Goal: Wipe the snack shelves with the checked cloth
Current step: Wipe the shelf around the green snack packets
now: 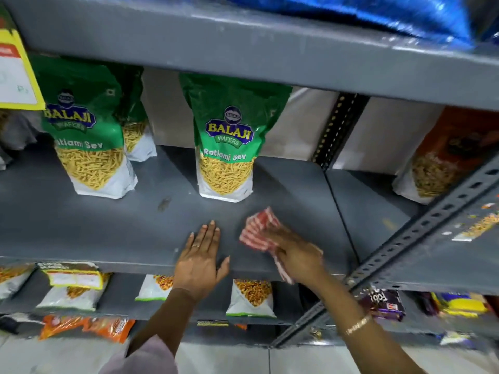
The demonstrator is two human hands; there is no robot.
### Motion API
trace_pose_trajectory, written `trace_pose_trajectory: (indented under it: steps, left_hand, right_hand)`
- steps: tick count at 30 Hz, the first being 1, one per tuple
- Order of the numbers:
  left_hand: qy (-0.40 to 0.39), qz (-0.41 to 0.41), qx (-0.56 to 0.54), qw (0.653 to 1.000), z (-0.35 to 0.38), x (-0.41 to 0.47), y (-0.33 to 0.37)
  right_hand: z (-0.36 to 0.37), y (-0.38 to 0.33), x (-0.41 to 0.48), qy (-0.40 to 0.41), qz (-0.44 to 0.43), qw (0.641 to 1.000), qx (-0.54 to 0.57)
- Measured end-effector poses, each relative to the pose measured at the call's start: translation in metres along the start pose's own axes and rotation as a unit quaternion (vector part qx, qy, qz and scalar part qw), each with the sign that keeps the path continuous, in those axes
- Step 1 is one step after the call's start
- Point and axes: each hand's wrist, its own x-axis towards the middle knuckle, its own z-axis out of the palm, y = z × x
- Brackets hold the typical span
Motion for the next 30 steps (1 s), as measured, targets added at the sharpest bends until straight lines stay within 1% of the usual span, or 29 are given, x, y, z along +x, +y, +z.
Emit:
trace_pose_trajectory:
  steps: [1,2,4,5,6,7,8,9,10,11,12,14,15,16,17,18,20,21,22,23,24,25,26,27,28,30]
  left_hand:
    - [-0.008,-0.003,0.001,1.0,0.003,0.0,-0.003]
    - [-0.012,-0.004,0.001,1.0,0.006,-0.001,-0.007]
    - [-0.022,-0.001,0.007,1.0,0.01,-0.004,-0.011]
    - [-0.024,0.001,0.0,1.0,0.012,-0.003,-0.01]
    - [-0.021,0.003,-0.012,1.0,0.018,-0.001,-0.01]
    - [-0.016,-0.001,-0.018,1.0,0.019,-0.002,-0.012]
    - [0.009,0.014,-0.012,1.0,0.007,-0.004,0.002]
    - [0.034,0.03,-0.006,0.999,-0.003,-0.005,0.016]
    - [0.028,0.027,-0.002,0.999,-0.002,-0.003,0.016]
    - [0.009,0.031,-0.008,0.999,-0.002,-0.001,0.017]
    - [0.006,0.033,-0.011,0.999,-0.003,0.0,0.017]
    - [0.017,0.034,-0.012,0.999,0.0,-0.001,0.013]
    - [0.019,0.029,-0.007,0.999,0.0,-0.002,0.012]
    - [0.017,0.021,-0.002,1.0,-0.001,-0.003,0.01]
    - [0.014,0.014,0.001,1.0,-0.003,-0.003,0.009]
    - [0.019,0.011,0.003,1.0,-0.004,-0.002,0.007]
    - [0.013,0.006,0.005,1.0,-0.001,-0.002,0.005]
    - [0.017,0.006,0.007,1.0,-0.001,-0.001,0.005]
    - [0.023,0.01,0.01,1.0,-0.002,-0.001,0.005]
    - [0.026,0.013,0.008,1.0,-0.003,-0.001,0.005]
    - [0.027,0.019,0.009,0.999,-0.003,-0.001,0.005]
    - [0.029,0.022,0.009,0.999,-0.003,-0.001,0.006]
    - [0.038,0.025,0.009,0.999,-0.003,0.0,0.006]
    - [0.047,0.029,0.008,0.998,-0.002,0.0,0.005]
    - [0.05,0.033,0.008,0.998,-0.001,0.001,0.005]
    - [0.039,0.032,0.008,0.999,0.0,0.001,0.005]
  right_hand:
    - [-0.002,-0.006,-0.014,-0.04,-0.009,0.999,-0.002]
    - [-0.004,-0.011,-0.026,-0.098,-0.016,0.995,0.013]
    - [-0.021,-0.012,-0.038,-0.225,-0.017,0.97,0.087]
    - [-0.037,-0.012,-0.04,-0.272,-0.016,0.953,0.134]
    - [-0.053,-0.012,-0.037,-0.283,-0.013,0.944,0.17]
    - [-0.065,-0.01,-0.03,-0.256,0.001,0.942,0.219]
    - [-0.086,-0.002,-0.044,-0.164,0.039,0.949,0.266]
    - [-0.103,0.009,-0.053,-0.057,0.086,0.954,0.282]
    - [-0.098,0.026,-0.039,0.02,0.139,0.955,0.261]
    - [-0.091,0.041,-0.026,0.074,0.187,0.957,0.207]
    - [-0.076,0.053,-0.017,0.078,0.226,0.963,0.127]
    - [-0.039,0.056,-0.003,0.079,0.268,0.96,0.002]
    - [-0.022,0.044,0.002,0.09,0.28,0.955,-0.039]
    - [-0.009,0.028,0.007,0.108,0.274,0.955,-0.038]
    - [-0.003,0.009,0.013,0.119,0.244,0.962,-0.018]
    - [0.001,-0.013,0.018,0.113,0.193,0.974,-0.017]
    - [0.004,-0.034,0.021,0.051,0.087,0.992,-0.07]
    - [-0.002,-0.033,0.021,0.041,0.056,0.994,-0.079]
    - [-0.008,-0.023,0.02,0.047,0.054,0.994,-0.079]
    - [-0.015,-0.009,0.017,0.068,0.082,0.992,-0.073]
    - [-0.022,0.007,0.015,0.103,0.144,0.982,-0.068]
    - [-0.029,0.026,0.014,0.14,0.218,0.964,-0.062]
    - [-0.035,0.04,0.012,0.161,0.292,0.942,-0.049]
    - [-0.04,0.048,0.011,0.154,0.352,0.923,-0.026]
    - [-0.042,0.051,0.012,0.14,0.385,0.912,-0.007]
    - [-0.037,0.039,0.013,0.128,0.395,0.91,-0.004]
